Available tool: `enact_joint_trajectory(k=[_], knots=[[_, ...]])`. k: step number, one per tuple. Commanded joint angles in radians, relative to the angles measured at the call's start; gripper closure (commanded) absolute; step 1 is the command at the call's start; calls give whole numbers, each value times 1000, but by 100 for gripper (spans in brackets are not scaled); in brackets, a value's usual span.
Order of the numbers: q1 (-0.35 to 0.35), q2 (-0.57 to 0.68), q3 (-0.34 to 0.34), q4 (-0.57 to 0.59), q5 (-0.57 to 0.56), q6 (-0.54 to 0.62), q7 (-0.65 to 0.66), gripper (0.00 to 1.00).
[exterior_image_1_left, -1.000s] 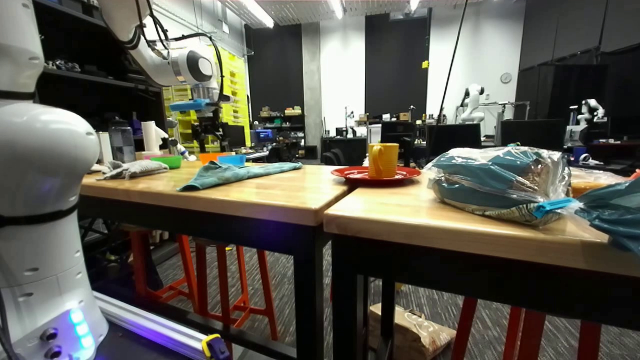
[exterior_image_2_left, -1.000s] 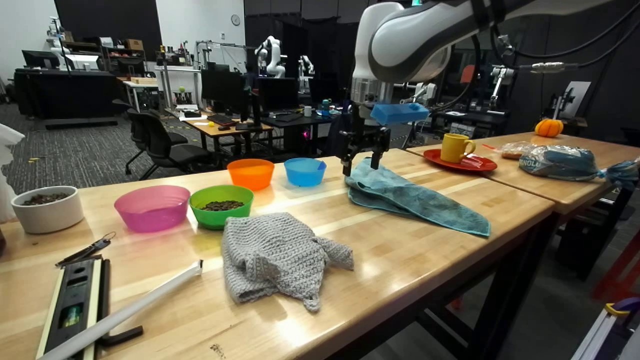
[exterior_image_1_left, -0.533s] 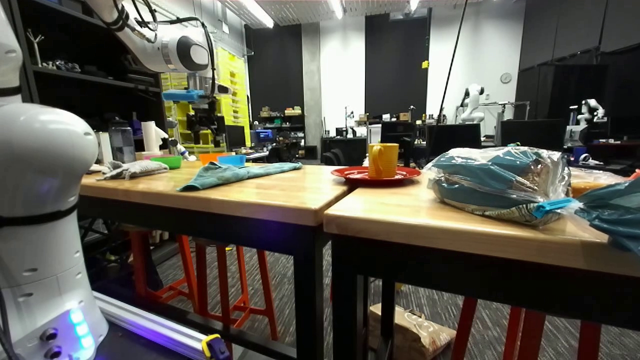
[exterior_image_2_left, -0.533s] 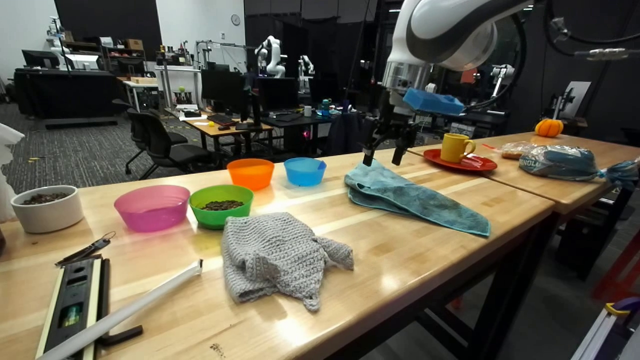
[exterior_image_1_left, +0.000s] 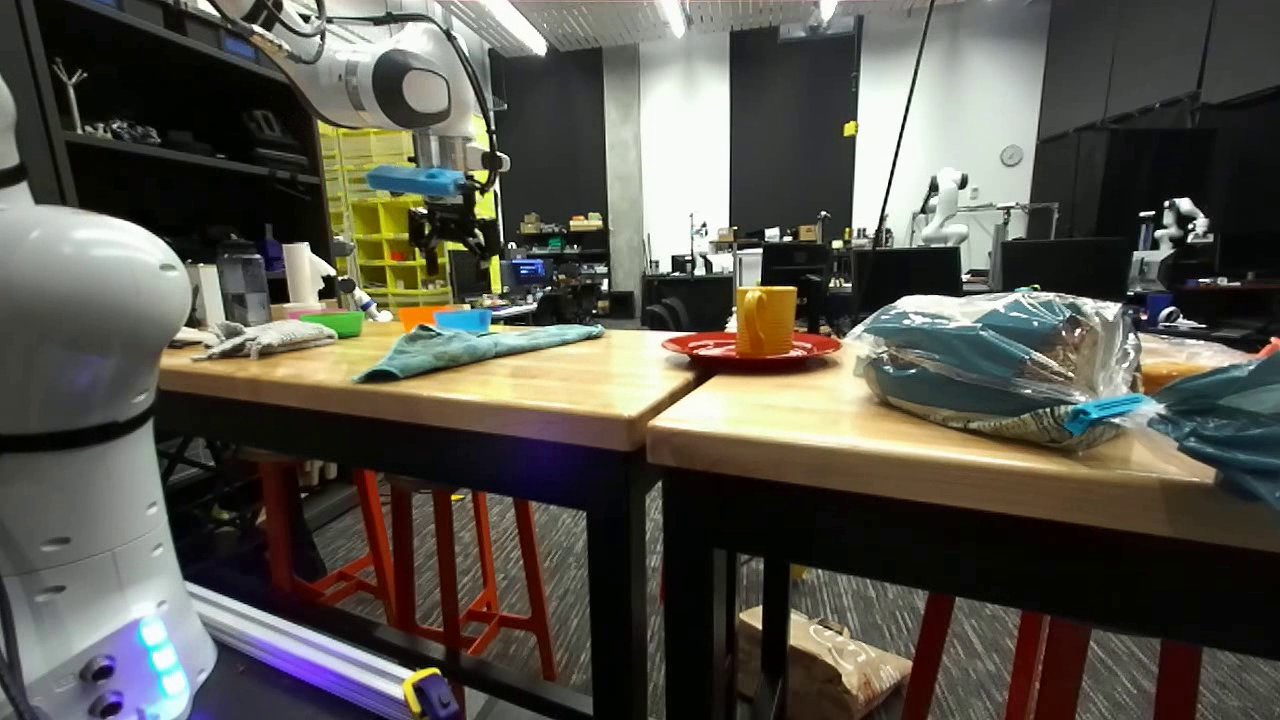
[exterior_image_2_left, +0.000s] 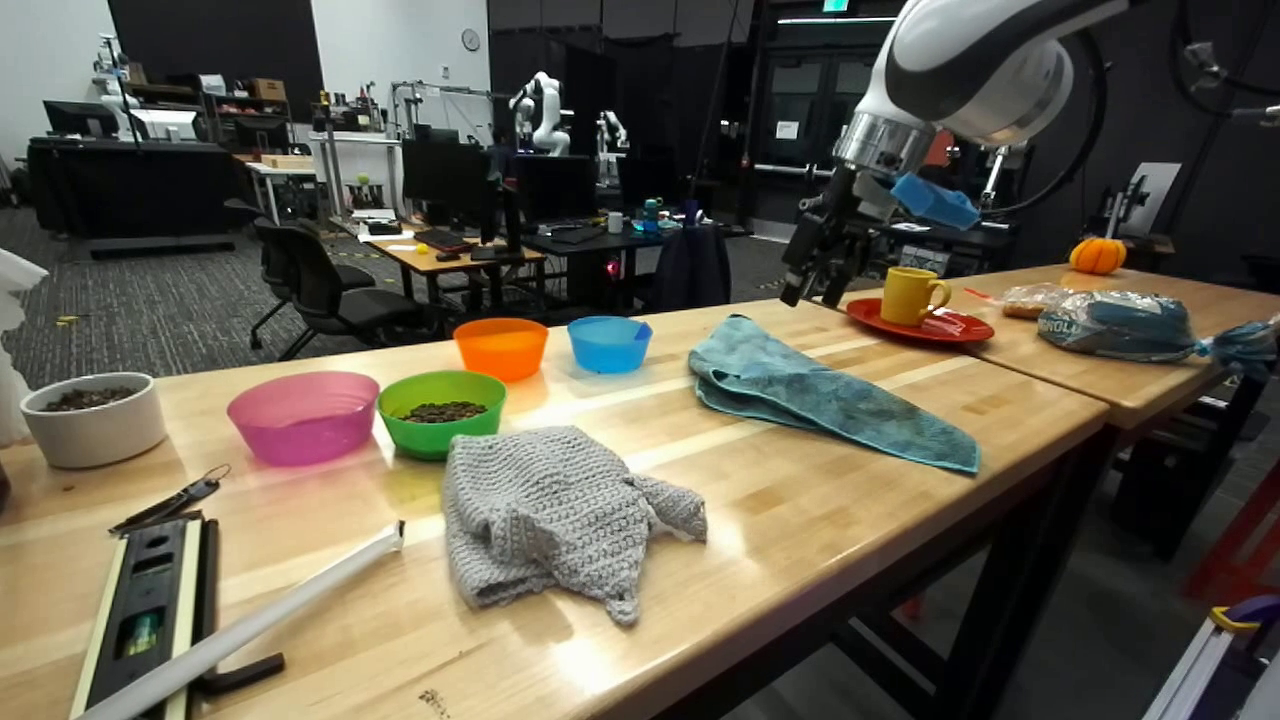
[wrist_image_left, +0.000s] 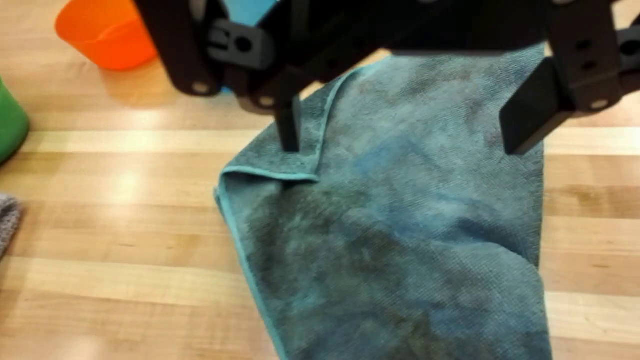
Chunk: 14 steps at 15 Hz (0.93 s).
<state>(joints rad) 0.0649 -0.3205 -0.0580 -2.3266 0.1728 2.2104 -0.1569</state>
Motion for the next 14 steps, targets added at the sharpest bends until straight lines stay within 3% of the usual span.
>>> enact_joint_trajectory(k=[1, 4, 9, 14], knots=[[-9, 27, -60, 19, 67, -3, -147, 0], [-24, 49, -90, 42, 104, -29, -185, 0], [-40, -23, -89, -12, 179, -113, -148, 0], [-55, -88, -72, -82, 148, -160, -98, 0]])
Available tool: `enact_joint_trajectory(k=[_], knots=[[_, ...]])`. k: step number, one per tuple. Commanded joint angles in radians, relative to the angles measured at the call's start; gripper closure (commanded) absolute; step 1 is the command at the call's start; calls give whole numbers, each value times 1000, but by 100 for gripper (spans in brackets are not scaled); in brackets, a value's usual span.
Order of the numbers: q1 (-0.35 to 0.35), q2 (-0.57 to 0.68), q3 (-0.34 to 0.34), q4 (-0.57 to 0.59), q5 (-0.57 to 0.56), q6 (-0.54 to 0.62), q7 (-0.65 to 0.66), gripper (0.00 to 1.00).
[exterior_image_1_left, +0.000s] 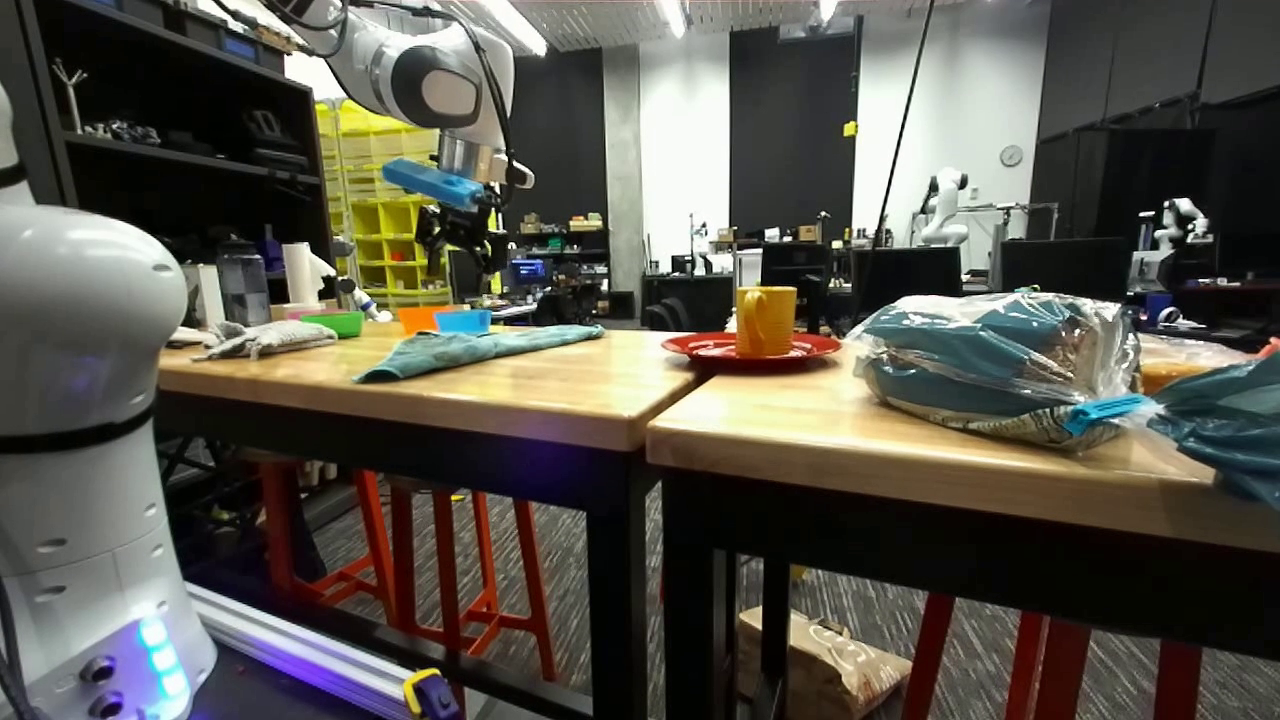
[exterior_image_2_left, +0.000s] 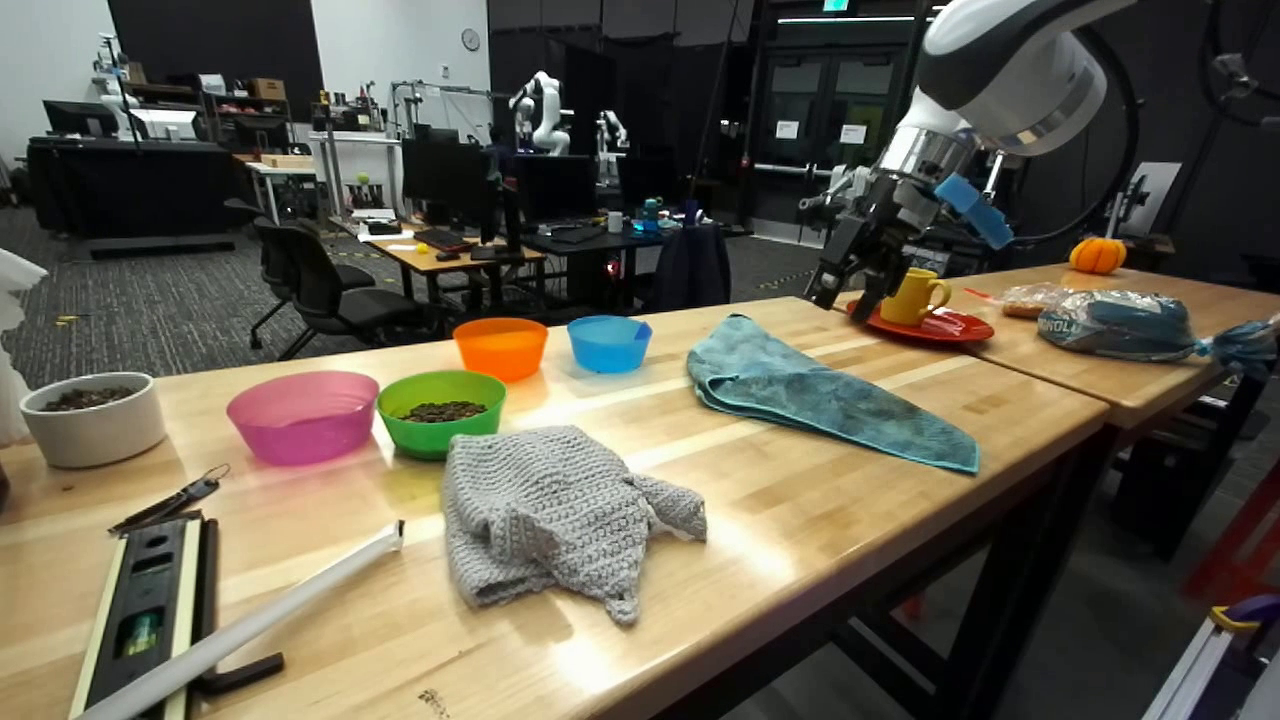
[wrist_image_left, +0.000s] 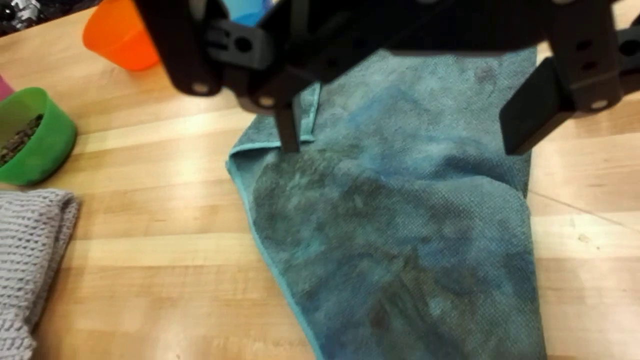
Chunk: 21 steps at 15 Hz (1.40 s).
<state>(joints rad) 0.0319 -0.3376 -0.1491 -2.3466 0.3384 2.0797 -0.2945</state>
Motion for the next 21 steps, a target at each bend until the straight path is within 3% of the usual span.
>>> enact_joint_trajectory(k=[1, 11, 16, 21], knots=[[-26, -79, 19, -78, -23, -44, 51, 0], [-77, -134, 16, -222, -55, -90, 91, 0], [-103, -142, 12, -251, -113, -111, 127, 0], [-104, -141, 2, -263, -99, -150, 125, 0]])
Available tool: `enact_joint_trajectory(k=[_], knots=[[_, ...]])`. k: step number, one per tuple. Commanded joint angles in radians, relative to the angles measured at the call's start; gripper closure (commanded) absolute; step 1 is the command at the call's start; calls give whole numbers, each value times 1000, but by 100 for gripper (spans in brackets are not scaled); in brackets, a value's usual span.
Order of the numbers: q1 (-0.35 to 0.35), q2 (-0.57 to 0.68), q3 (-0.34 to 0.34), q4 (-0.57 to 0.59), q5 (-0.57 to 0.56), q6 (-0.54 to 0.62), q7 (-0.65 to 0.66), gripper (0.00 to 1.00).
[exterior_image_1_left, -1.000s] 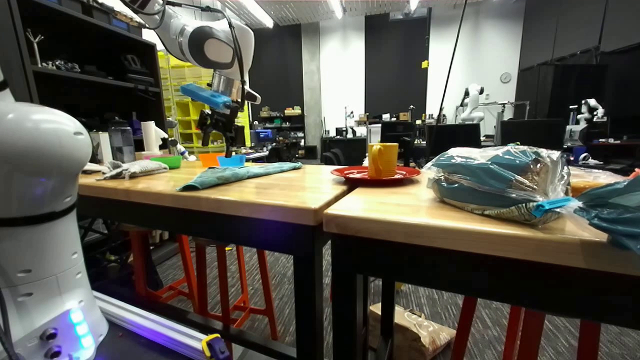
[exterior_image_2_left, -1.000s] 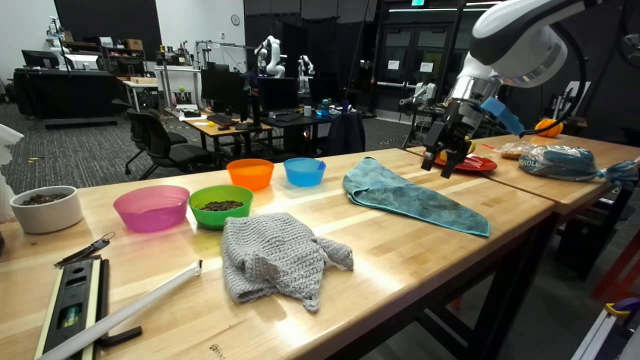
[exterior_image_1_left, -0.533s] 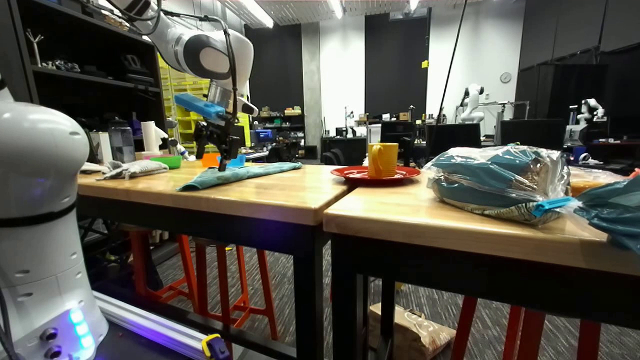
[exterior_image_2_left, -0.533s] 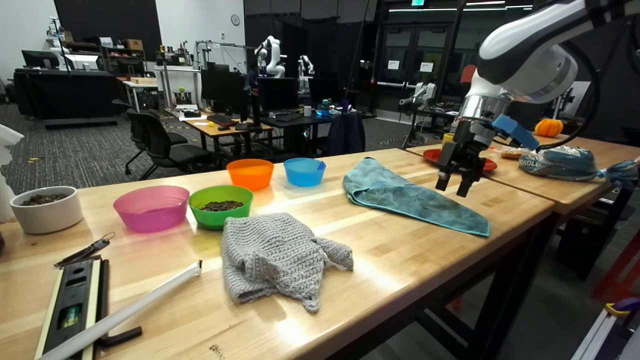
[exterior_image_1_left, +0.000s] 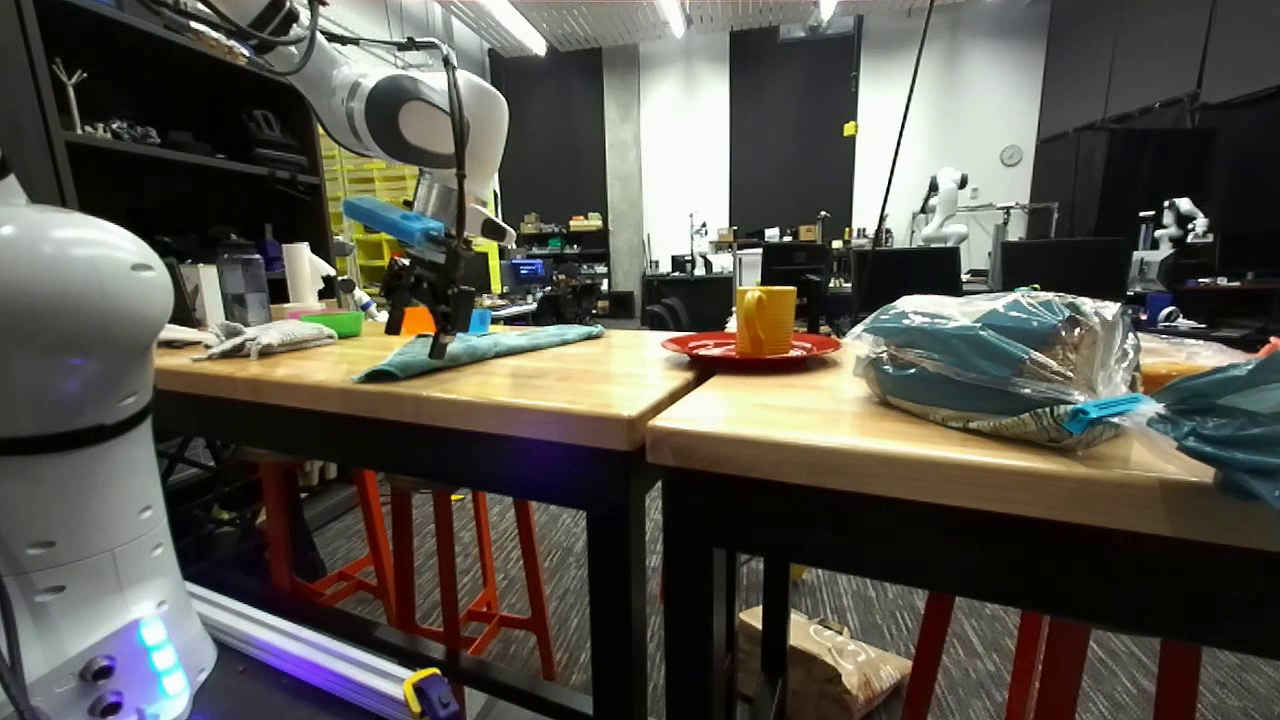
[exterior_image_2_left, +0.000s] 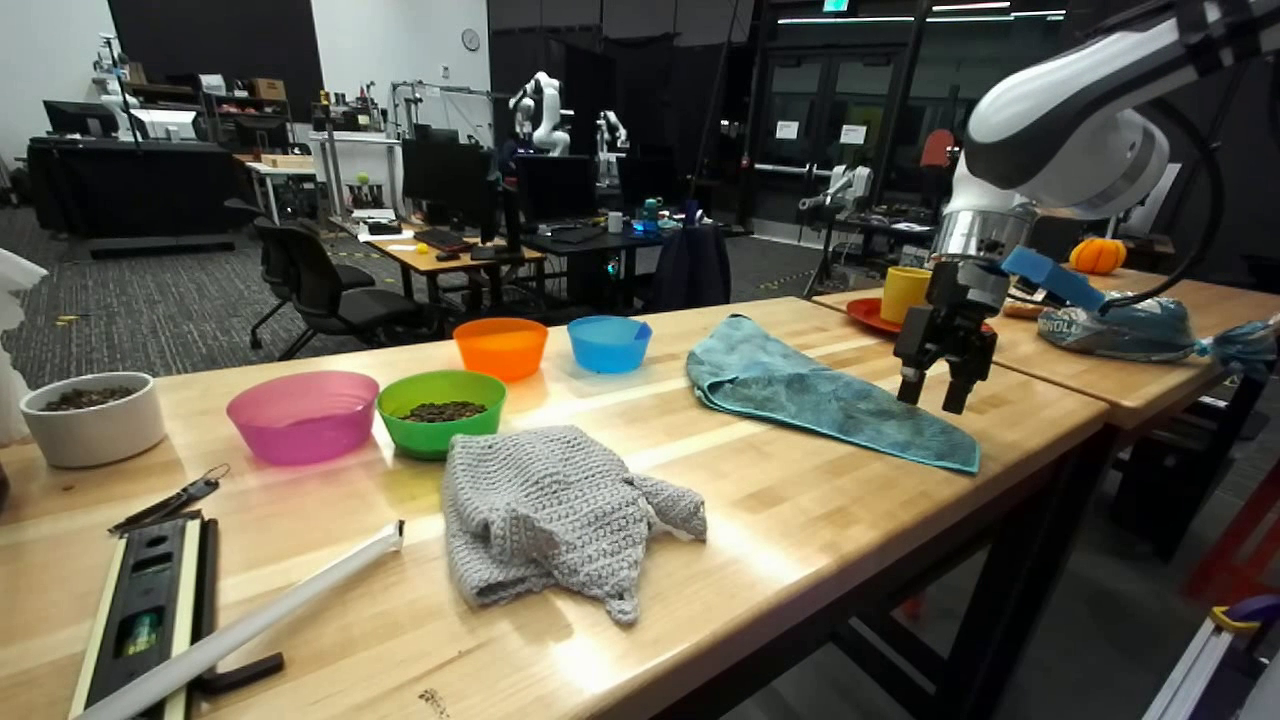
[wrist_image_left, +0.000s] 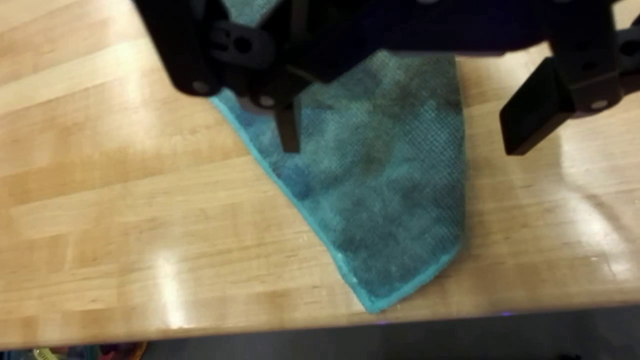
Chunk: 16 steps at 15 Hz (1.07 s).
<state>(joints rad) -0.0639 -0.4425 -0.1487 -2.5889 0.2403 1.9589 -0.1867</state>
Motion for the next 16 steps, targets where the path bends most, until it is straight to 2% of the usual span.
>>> enact_joint_trajectory(k=[1, 16], knots=[[-8, -37, 1, -22, 1, -33, 16, 0], [-3, -22, -8, -29, 50, -67, 0, 0]])
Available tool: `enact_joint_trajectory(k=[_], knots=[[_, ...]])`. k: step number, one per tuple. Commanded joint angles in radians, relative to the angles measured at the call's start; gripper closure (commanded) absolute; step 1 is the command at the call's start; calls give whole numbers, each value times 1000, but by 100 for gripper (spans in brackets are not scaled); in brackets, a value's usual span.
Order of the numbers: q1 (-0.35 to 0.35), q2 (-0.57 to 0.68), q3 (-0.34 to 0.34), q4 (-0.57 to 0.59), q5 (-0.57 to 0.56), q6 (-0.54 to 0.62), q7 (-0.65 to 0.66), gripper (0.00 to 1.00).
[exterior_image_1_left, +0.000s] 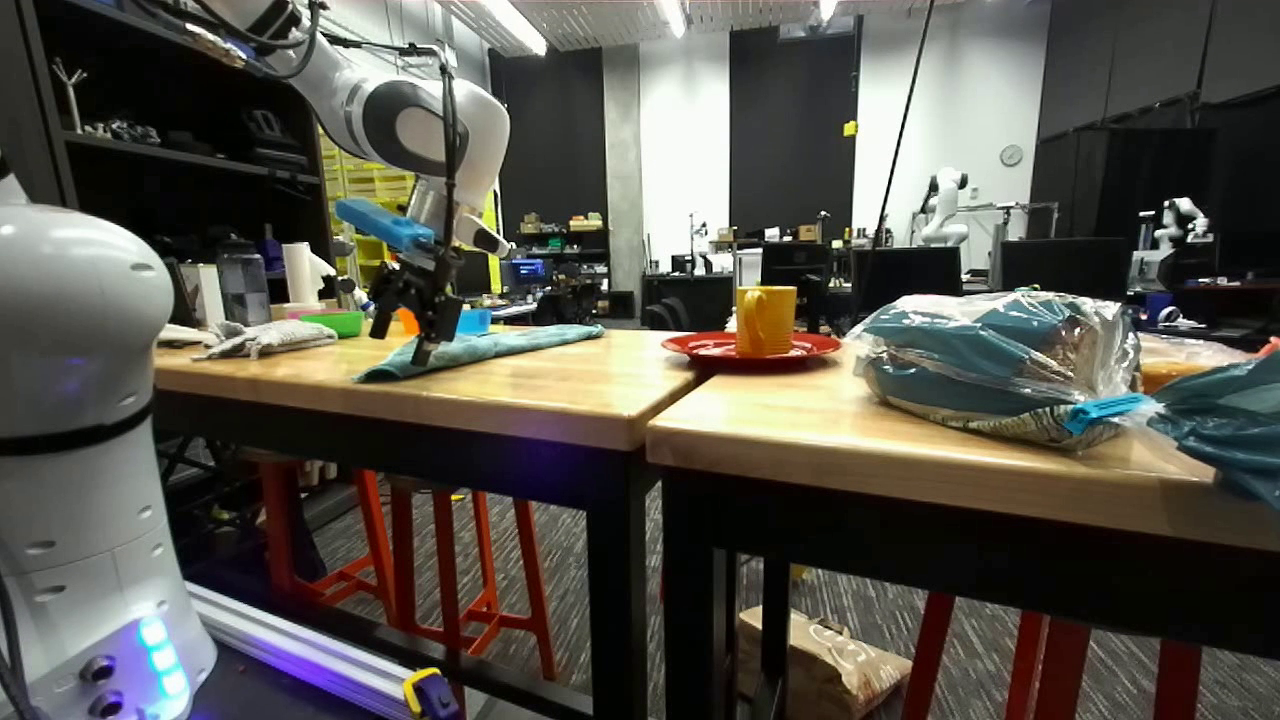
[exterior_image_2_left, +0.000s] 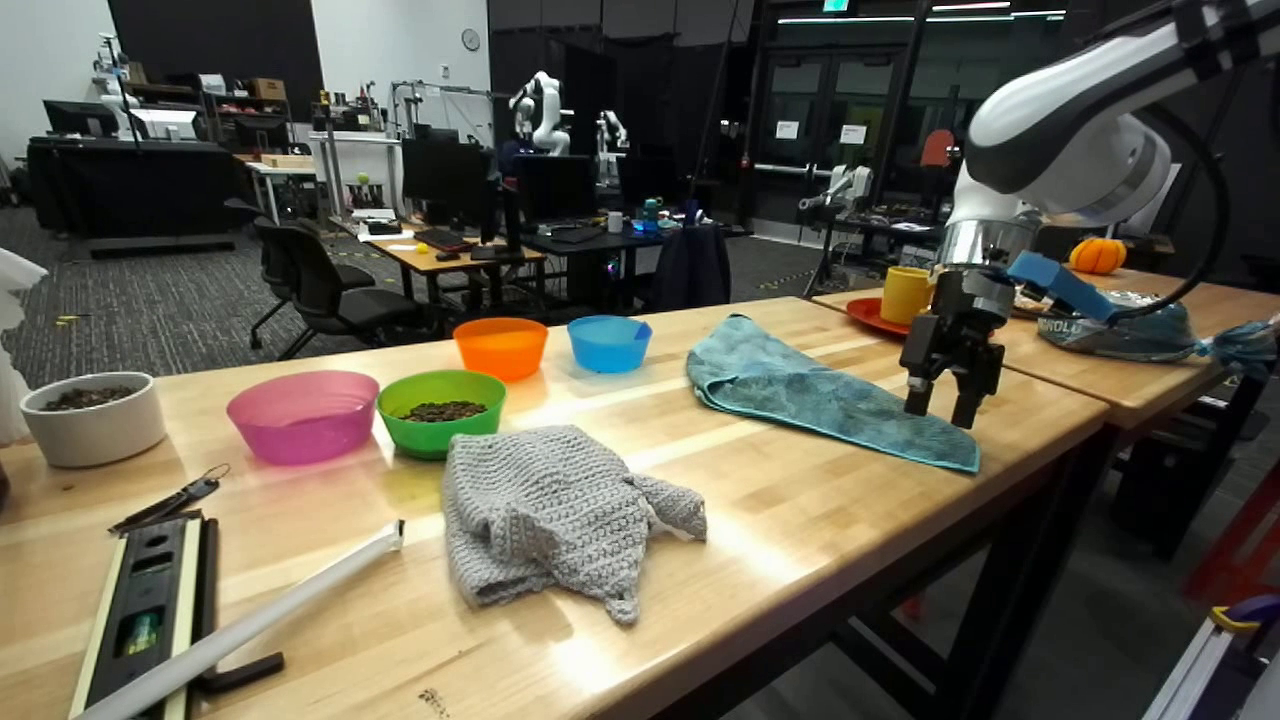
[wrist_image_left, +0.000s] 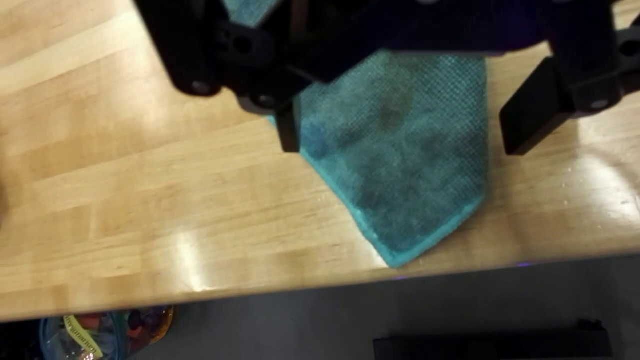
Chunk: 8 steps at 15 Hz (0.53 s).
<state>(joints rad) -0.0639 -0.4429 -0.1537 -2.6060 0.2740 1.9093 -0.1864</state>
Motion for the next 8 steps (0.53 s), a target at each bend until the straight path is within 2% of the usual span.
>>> enact_joint_trajectory(k=[1, 8], knots=[[-3, -20, -3, -13, 17, -19, 0, 0], [2, -17, -2, -22, 27, -8, -10, 0]])
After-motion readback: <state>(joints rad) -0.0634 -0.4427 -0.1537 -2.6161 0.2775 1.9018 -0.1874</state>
